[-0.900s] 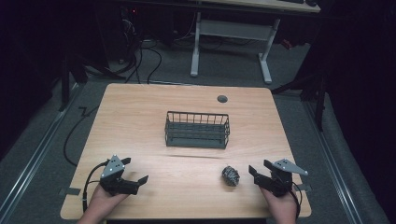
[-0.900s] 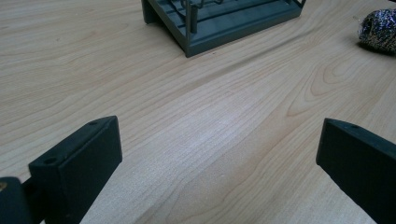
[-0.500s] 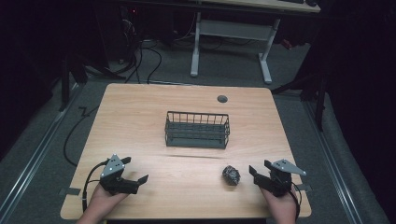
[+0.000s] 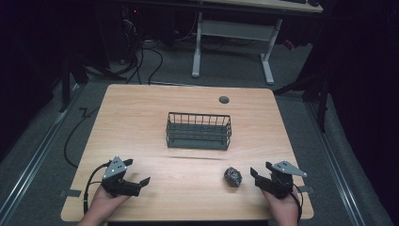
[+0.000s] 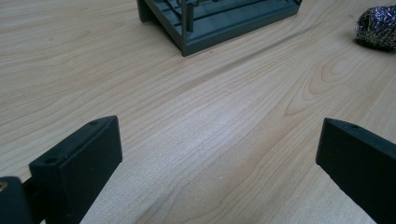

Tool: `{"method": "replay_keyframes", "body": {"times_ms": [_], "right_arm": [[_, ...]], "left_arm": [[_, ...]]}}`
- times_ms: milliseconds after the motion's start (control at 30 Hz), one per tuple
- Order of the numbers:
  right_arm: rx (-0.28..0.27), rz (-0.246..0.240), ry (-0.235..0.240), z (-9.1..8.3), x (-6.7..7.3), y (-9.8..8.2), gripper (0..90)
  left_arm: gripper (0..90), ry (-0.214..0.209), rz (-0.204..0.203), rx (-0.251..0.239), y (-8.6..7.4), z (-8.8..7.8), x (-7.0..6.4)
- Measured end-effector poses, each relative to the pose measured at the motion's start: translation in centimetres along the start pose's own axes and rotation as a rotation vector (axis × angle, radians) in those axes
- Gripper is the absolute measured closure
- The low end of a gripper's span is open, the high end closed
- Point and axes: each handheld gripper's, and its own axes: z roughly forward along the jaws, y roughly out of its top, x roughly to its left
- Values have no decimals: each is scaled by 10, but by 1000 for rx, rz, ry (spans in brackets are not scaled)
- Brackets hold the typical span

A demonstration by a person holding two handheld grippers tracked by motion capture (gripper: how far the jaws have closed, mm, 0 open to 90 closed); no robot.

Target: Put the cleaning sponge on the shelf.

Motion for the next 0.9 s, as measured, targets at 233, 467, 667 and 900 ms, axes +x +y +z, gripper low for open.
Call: {"method": "replay_keyframes", "body": {"times_ms": [233,467,667,900], "right_arm": [[55,-24,9,1,-2,1,336],[120,36,29,6,-6,7,288],[182,47,18,11,-3,9,236],[240,36,21,11,0,9,222]], "left_arm": [[10,-1,-3,3,-1,0,-2],[10,-9,-9,2,-3,-2,-2],[10,-19,-5,-8,-2,-3,-1],[10,-24,2,-16,-1,-4,-2]]}}
